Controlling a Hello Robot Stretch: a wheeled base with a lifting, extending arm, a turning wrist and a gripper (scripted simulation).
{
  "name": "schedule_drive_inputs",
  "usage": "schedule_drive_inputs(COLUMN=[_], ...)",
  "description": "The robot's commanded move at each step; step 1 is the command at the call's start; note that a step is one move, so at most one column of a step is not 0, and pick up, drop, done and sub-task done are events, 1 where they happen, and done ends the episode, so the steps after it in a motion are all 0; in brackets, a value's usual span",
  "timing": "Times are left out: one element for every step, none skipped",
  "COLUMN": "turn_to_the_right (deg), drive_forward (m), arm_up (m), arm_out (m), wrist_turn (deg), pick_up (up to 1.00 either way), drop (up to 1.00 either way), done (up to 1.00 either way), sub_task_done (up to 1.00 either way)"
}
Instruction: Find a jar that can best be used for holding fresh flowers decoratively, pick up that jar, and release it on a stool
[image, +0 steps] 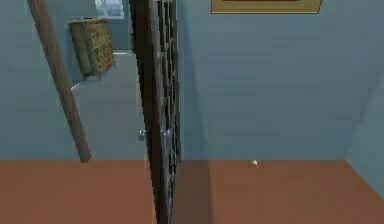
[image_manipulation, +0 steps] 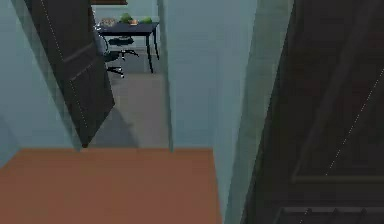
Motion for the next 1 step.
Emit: schedule_drive_inputs(turn_to_the_right=[45.0], drive_forward=[0.00], arm_up=[0.00], arm_out=[0.00], wrist_turn=[0.0], pick_up=[0.00], drop=[0.00], done=[0.00], sub_task_done=[0.00])
